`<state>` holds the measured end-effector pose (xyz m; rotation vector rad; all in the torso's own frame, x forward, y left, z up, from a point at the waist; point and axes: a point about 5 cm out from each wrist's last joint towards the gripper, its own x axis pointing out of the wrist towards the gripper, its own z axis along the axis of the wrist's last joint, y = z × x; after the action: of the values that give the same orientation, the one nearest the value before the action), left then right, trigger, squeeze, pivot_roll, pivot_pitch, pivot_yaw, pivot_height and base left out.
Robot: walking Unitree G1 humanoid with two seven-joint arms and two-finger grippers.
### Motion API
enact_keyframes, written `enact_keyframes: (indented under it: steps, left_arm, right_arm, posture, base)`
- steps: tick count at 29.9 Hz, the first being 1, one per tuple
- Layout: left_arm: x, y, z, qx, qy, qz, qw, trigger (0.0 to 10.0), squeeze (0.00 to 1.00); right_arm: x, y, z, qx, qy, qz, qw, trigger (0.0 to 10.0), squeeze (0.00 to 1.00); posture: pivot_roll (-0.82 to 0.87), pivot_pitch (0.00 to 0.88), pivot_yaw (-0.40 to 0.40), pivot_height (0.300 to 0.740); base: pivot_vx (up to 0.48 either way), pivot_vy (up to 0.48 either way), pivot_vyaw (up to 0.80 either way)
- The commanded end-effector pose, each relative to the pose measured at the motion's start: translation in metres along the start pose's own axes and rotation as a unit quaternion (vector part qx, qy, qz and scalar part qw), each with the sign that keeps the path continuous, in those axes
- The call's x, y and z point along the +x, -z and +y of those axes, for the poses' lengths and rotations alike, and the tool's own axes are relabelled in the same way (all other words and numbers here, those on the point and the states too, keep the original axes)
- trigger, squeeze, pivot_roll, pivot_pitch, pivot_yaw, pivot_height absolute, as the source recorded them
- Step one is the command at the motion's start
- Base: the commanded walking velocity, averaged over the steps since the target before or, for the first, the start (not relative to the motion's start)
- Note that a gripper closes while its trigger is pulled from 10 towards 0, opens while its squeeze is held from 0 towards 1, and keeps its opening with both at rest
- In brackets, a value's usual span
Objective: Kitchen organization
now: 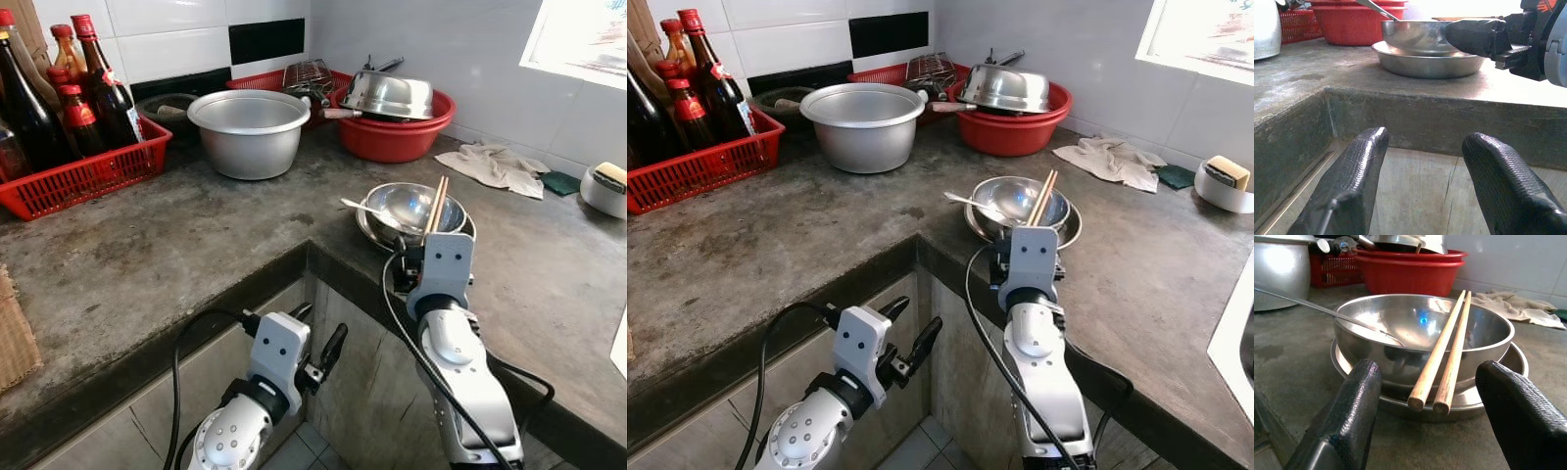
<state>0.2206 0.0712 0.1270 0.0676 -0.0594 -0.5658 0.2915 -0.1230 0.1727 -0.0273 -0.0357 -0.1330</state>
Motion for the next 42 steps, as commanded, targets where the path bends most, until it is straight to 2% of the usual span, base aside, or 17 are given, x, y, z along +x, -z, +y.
enact_keyframes:
  steps: [1, 2, 3, 8, 9, 10, 26, 27, 28, 29, 30, 32, 33, 42]
  left_arm:
    - [-0.0004, -0.0009, -0.0008, 0.0, 0.002, -0.002, 1.0, 10.0, 0.0]
    - [-0.0004, -0.0009, -0.0008, -0.001, 0.002, -0.002, 1.0, 10.0, 0.0]
    - [-0.0006, -0.0009, -0.0007, -0.001, 0.001, -0.002, 1.0, 10.0, 0.0]
    - [-0.0012, -0.0006, -0.0006, 0.0, 0.001, -0.001, 1.0, 10.0, 0.0]
    - [-0.0014, -0.0007, -0.0008, 0.0, 0.001, -0.001, 1.0, 10.0, 0.0]
    - [-0.0015, -0.0005, -0.0007, 0.0, 0.001, -0.001, 1.0, 10.0, 0.0]
    - [-0.0018, 0.0006, 0.0, 0.003, 0.0, 0.001, 1.0, 10.0, 0.0]
    - [-0.0019, 0.0008, -0.0001, 0.003, 0.0, 0.002, 1.0, 10.0, 0.0]
    - [-0.0019, 0.0009, -0.0002, 0.003, 0.0, 0.002, 1.0, 10.0, 0.0]
    - [-0.0019, 0.001, -0.0003, 0.003, 0.0, 0.002, 1.0, 10.0, 0.0]
    - [-0.0019, 0.0011, -0.0003, 0.003, 0.0, 0.002, 1.0, 10.0, 0.0]
    - [-0.0018, 0.0012, -0.0004, 0.003, 0.0, 0.002, 1.0, 10.0, 0.0]
    - [-0.0016, 0.0013, -0.0003, 0.003, 0.0, 0.002, 1.0, 10.0, 0.0]
    - [-0.0009, 0.0009, -0.0005, 0.003, -0.002, 0.001, 1.0, 10.0, 0.0]
  right_arm:
    - [0.002, -0.0006, -0.0004, 0.001, 0.001, 0.003, 1.0, 10.0, 0.0]
    - [0.0023, -0.0007, -0.0007, 0.002, 0.002, 0.003, 1.0, 9.5, 0.0]
    - [0.0025, -0.0011, -0.001, 0.003, 0.003, 0.002, 1.0, 0.0, 0.0]
    - [0.0026, -0.0019, -0.0012, 0.002, 0.001, 0.001, 1.0, 0.0, 0.0]
    - [0.0027, -0.0018, -0.0014, 0.002, 0.002, 0.002, 1.0, 4.0, 0.0]
    - [0.0027, -0.0018, -0.0014, 0.003, 0.002, 0.002, 1.0, 10.0, 0.0]
    - [0.0054, -0.0083, -0.0006, 0.007, 0.001, -0.01, 1.0, 10.0, 0.0]
    - [0.0058, -0.0086, -0.0009, 0.005, 0.002, -0.011, 1.0, 10.0, 0.08]
    - [0.0059, -0.0085, -0.0011, 0.005, 0.002, -0.011, 1.0, 10.0, 0.08]
    - [0.006, -0.0085, -0.0015, 0.006, 0.004, -0.01, 1.0, 10.0, 0.75]
    - [0.0061, -0.0084, -0.0015, 0.006, 0.003, -0.01, 1.0, 10.0, 1.0]
    - [0.0064, -0.0086, -0.0021, 0.002, 0.003, -0.011, 1.0, 10.0, 1.0]
    - [0.0065, -0.0084, -0.0023, 0.001, 0.003, -0.011, 1.0, 10.0, 0.0]
    - [0.0071, -0.0079, -0.003, 0.002, 0.004, -0.008, 1.0, 10.0, 0.0]
  posture:
    - [0.09, 0.027, -0.066, 0.74]
    - [0.09, 0.027, -0.066, 0.74]
    - [0.09, 0.028, -0.065, 0.74]
    - [0.09, 0.027, -0.062, 0.74]
    - [0.09, 0.027, -0.062, 0.74]
    - [0.09, 0.027, -0.065, 0.74]
    - [0.09, 0.018, -0.06, 0.74]
    - [0.09, 0.015, -0.058, 0.74]
    - [0.09, 0.015, -0.058, 0.74]
    - [0.09, 0.015, -0.058, 0.74]
    - [0.09, 0.013, -0.056, 0.74]
    - [0.09, 0.011, -0.059, 0.74]
    - [0.09, 0.012, -0.06, 0.74]
    - [0.09, 0.012, -0.06, 0.74]
  base:
    - [0.0, 0.0, 0.0]
    - [0.0, 0.0, 0.0]
    - [0.0, 0.0, 0.0]
    - [0.0, 0.0, 0.0]
    - [0.0, 0.0, 0.0]
    - [0.0, 0.0, 0.0]
    - [0.0, 0.0, 0.0]
    - [0.0, 0.0, 0.0]
    - [0.0, 0.0, 0.0]
    - [0.0, 0.0, 0.0]
    - [0.0, 0.0, 0.0]
    - [0.0, 0.0, 0.0]
    - [0.0, 0.0, 0.0]
    - [0.0, 0.0, 0.0]
